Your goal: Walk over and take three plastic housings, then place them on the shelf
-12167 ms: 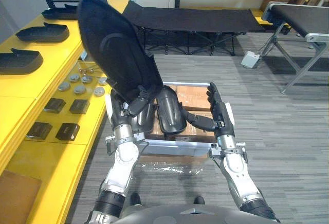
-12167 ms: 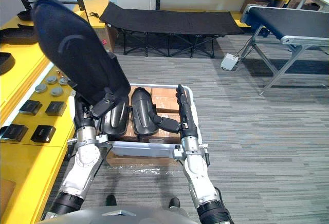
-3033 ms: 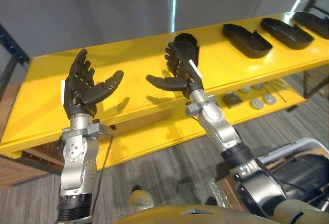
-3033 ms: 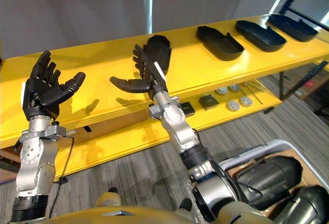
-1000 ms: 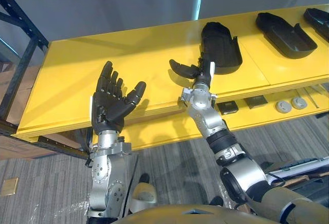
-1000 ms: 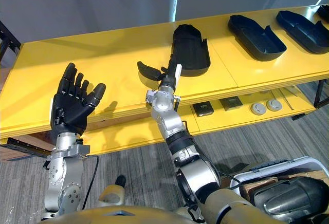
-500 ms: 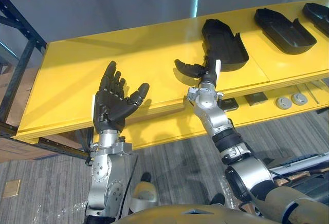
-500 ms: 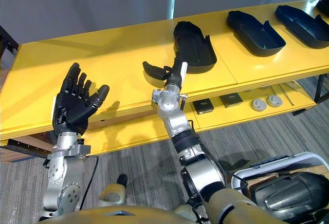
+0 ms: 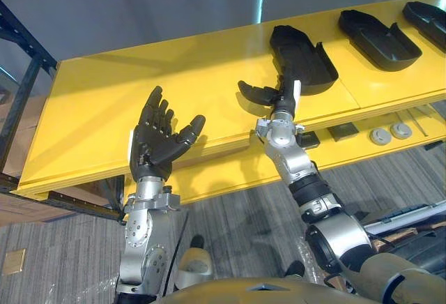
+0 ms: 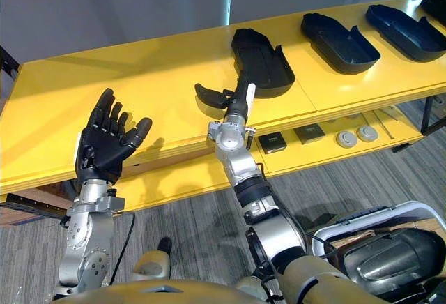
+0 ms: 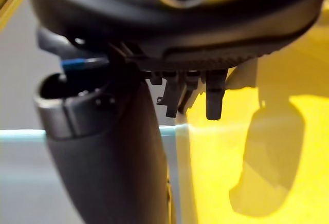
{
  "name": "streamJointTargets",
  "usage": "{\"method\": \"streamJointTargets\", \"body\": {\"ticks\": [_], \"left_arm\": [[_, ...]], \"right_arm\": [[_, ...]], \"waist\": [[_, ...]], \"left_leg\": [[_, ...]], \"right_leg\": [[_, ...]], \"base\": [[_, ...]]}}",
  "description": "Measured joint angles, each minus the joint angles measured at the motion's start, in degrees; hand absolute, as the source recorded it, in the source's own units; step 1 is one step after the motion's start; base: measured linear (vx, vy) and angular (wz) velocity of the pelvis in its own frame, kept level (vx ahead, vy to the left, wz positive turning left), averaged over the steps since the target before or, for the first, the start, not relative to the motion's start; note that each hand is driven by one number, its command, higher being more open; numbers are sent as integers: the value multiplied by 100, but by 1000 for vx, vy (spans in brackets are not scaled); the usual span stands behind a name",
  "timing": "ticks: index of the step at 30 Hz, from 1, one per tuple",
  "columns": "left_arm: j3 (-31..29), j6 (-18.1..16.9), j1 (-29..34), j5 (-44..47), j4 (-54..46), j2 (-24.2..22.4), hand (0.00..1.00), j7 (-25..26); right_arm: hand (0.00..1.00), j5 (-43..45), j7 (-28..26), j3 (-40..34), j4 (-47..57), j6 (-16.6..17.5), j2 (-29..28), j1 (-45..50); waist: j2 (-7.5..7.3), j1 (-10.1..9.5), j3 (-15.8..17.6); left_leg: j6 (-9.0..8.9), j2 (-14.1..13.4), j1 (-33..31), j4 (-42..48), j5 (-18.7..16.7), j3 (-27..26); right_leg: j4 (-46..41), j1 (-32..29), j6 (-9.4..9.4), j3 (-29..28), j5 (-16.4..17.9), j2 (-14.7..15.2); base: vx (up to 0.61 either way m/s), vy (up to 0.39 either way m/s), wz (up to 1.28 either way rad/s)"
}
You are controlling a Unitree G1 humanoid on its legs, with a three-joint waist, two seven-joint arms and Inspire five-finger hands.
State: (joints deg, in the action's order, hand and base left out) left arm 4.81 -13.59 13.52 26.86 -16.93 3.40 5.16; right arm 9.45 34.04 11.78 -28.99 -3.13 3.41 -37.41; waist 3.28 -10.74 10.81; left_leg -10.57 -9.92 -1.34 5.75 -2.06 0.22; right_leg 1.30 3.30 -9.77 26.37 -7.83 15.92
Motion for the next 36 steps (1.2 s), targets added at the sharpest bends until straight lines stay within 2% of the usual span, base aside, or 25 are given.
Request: {"method": "streamJointTargets", "body": {"ticks": [6,9,12,16,18,21,27,29,36], "left_arm": [[13,55,12,0,236,2,100,-26],[15,73,15,0,236,9,100,-34],[16,125,43,-8,236,82,100,-60],[-39,125,237,-43,233,179,100,-115],[-162,125,399,-44,231,180,100,-170],[-311,125,506,-44,227,180,100,-191],[-428,121,526,-44,173,194,100,-221],[-473,115,529,-44,142,220,100,-240],[-518,83,540,-44,-120,228,100,-242]], "right_arm": [[100,-24,-71,-1,0,-28,115,9],[100,-20,-405,2,0,-18,171,12],[100,-9,-1056,173,233,28,347,172],[100,32,-2006,368,1218,130,675,814],[100,37,-2575,370,1923,217,977,1162],[100,25,-2925,275,2434,304,1331,1456],[100,30,-3122,-411,2775,355,1699,2045],[100,52,-3132,-741,2775,354,1721,2219],[100,235,-3363,-1073,2775,352,1950,2578]], "waist": [[0,4,0],[1,11,-1],[2,36,-1],[1,58,-2],[-4,128,-4],[-15,168,-11],[-103,175,-48],[-158,241,-49],[-314,362,-74]], "left_leg": [[0,1,9,2,0,2],[0,1,20,3,0,2],[1,1,26,8,-15,-2],[2,9,90,19,-70,-40],[2,9,88,101,-149,-75],[18,2,93,204,-242,-161],[6,-27,112,215,-290,-296],[-2,-50,107,216,-304,-358],[4,-80,163,223,-370,-533]], "right_leg": [[3,13,-2,1,-2,0],[5,24,-1,0,-3,0],[13,28,-2,-3,-5,0],[81,102,-11,-20,-15,-1],[97,113,-12,-58,-15,-1],[100,99,-13,-155,-16,-1],[95,13,-15,-293,-18,-16],[95,-41,-28,-354,-28,-34],[90,-119,-28,-539,-33,-56]], "base": [[0,0,0],[0,0,0],[0,0,0],[2,3,-3],[20,35,-10],[13,36,-15],[5,29,-12],[3,19,-14],[12,24,-13]]}}
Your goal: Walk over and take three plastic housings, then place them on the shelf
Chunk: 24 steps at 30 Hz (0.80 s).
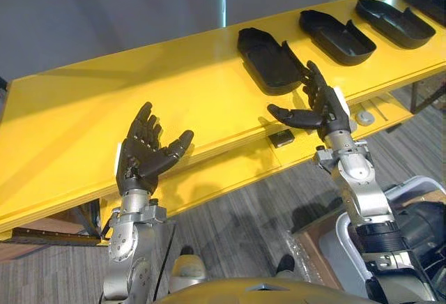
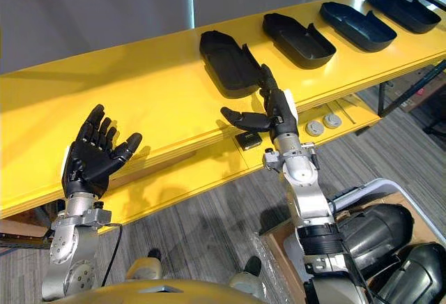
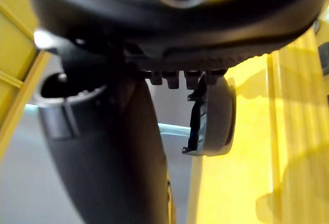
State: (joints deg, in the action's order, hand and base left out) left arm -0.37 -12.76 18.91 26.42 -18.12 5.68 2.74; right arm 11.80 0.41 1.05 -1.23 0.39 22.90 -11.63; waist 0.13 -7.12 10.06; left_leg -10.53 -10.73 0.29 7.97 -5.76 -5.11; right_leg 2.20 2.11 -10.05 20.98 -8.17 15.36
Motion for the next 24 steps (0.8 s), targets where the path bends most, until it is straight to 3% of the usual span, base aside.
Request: {"method": "streamJointTargets", "body": {"ticks": [15,24], "left_arm": [[-67,-117,-43,1,-330,140,100,-70],[-88,-106,-55,0,-330,141,100,-79]], "right_arm": [[100,-4,-106,-5,-91,0,-20,-52],[100,42,238,22,-1147,0,-32,-818]], "waist": [[-193,-56,21],[-200,-88,21]], "left_leg": [[3,-1,-123,87,-19,82],[8,9,-300,178,-7,262]], "right_leg": [[-17,-23,1,65,1,2],[-18,-25,1,231,2,3]], "base": [[-2,7,2],[-10,19,8]]}}
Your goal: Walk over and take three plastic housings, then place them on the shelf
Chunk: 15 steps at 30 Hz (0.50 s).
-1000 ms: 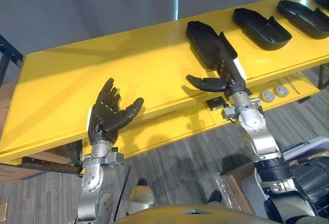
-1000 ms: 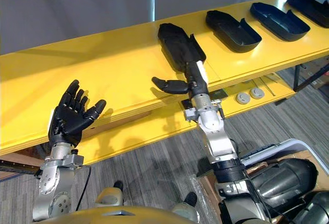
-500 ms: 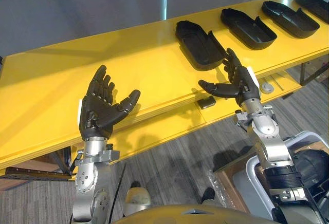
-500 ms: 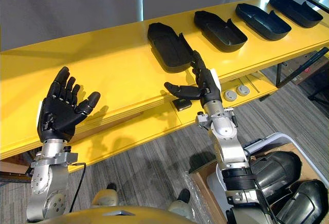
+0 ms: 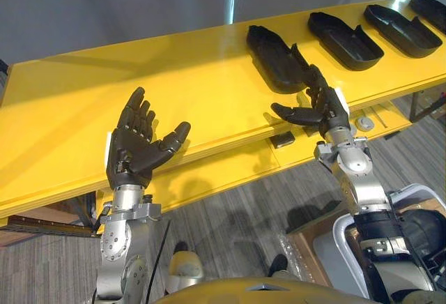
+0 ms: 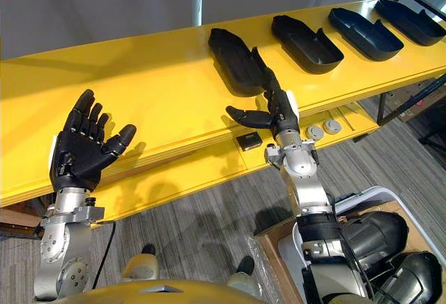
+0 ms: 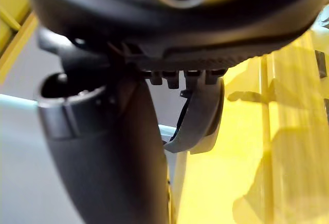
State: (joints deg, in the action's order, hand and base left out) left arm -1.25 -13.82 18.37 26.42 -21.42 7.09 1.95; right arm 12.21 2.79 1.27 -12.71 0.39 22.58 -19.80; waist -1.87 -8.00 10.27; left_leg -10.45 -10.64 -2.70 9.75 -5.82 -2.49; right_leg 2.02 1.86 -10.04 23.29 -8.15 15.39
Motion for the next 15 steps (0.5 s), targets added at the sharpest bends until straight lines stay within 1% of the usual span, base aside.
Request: {"method": "streamJointTargets", "body": {"ticks": [4,7,11,12,15], "left_arm": [[-68,2,1,4,0,0,100,30],[-115,2,-4,7,0,-1,100,44],[-195,2,-7,15,0,-1,100,44],[-195,1,-7,23,0,-2,100,43],[-197,1,-8,24,0,-2,100,43]], "right_arm": [[100,4,134,0,-351,0,0,-300],[100,12,172,-2,-543,3,6,-483],[100,70,177,-1,-830,30,16,-835],[100,171,178,1,-985,123,17,-929],[100,243,177,48,-1146,168,21,-1112]], "waist": [[5,-94,4],[6,-110,15],[37,-128,132],[56,-139,147],[83,-142,167]], "left_leg": [[4,7,-28,2,11,38],[0,15,-88,2,40,112],[0,18,-97,-1,65,154],[0,19,-103,-4,71,168],[-1,21,-123,-5,77,189]], "right_leg": [[0,1,0,33,1,3],[0,0,5,111,5,5],[-12,17,13,153,11,7],[-13,17,17,165,14,6],[-12,10,17,186,15,6]], "base": [[-6,20,5],[-4,17,11],[-14,19,6],[0,0,0],[-2,19,3]]}}
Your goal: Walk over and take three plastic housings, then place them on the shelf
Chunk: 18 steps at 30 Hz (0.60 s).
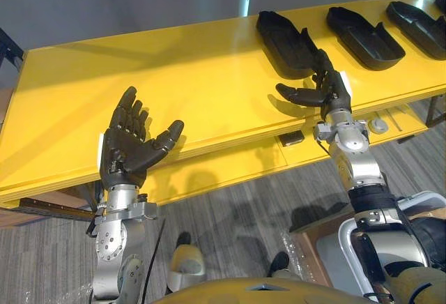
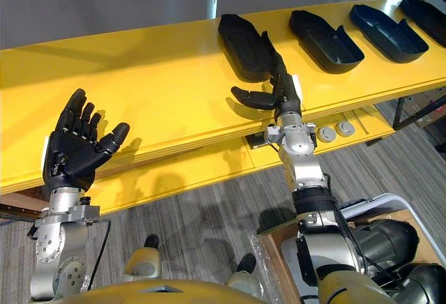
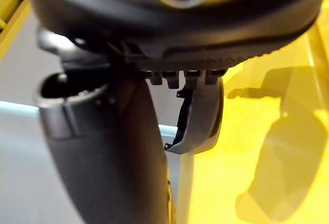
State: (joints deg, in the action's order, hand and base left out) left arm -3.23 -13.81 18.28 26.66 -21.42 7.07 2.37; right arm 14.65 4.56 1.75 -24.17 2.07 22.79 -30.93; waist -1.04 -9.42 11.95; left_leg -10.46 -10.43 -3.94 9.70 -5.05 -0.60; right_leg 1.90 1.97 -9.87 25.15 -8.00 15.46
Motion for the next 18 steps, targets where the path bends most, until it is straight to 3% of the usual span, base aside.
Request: {"method": "streamJointTargets", "body": {"ticks": [13,18], "left_arm": [[19,-1,-20,-2,0,-8,100,-97],[28,-1,26,-4,-2,-34,100,-133]], "right_arm": [[100,-95,136,65,69,-3,4,-62],[100,-224,231,5,1412,-13,1,800]], "waist": [[38,18,68],[38,30,68]], "left_leg": [[-1,0,45,-53,19,-22],[-5,-5,160,-132,27,-108]], "right_leg": [[3,4,1,-13,1,-1],[7,22,1,-61,1,-1]], "base": [[-1,4,0],[10,11,-7]]}}
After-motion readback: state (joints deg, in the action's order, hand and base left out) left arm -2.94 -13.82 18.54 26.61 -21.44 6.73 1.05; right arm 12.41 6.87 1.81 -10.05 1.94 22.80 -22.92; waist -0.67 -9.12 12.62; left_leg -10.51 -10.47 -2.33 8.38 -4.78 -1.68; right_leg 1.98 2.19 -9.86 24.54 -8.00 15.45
